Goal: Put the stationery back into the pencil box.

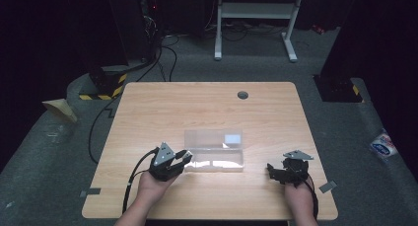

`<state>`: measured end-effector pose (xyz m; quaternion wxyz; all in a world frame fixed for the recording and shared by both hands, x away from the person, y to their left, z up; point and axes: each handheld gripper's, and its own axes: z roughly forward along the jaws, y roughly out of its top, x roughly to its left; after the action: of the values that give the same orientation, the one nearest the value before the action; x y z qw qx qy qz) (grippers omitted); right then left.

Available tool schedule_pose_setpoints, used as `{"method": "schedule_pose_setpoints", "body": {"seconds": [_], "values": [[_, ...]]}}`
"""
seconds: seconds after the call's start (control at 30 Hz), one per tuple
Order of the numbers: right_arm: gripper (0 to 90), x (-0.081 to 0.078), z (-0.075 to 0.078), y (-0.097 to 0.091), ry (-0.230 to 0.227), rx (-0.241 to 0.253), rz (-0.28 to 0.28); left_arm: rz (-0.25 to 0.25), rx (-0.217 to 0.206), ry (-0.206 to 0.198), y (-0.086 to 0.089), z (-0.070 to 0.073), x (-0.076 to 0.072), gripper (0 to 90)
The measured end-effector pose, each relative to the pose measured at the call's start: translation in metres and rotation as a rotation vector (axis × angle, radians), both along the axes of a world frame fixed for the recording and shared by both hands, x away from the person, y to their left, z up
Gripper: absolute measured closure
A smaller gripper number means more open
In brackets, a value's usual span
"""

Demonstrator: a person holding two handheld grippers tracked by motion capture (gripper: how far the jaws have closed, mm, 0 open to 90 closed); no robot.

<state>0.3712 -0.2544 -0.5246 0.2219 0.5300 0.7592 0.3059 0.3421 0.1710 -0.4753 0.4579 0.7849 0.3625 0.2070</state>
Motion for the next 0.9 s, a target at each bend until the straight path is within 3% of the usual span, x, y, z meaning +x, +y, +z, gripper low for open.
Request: {"method": "schedule_pose_setpoints", "body": {"seconds": [0.33,0.63,0.9], "values": [[8.2,0.0,0.0,0.0,-0.001,-0.001,0.001,0.04,0.076,0.04,-0.012,-0.022,0.018,67.9],[8.4,0.0,0.0,0.0,-0.001,-0.003,0.001,0.059,0.082,0.081,-0.013,-0.031,0.024,67.6],[8.3,0.0,0.0,0.0,-0.001,-0.002,0.001,0.064,0.087,0.079,-0.013,-0.033,0.026,66.0]]}}
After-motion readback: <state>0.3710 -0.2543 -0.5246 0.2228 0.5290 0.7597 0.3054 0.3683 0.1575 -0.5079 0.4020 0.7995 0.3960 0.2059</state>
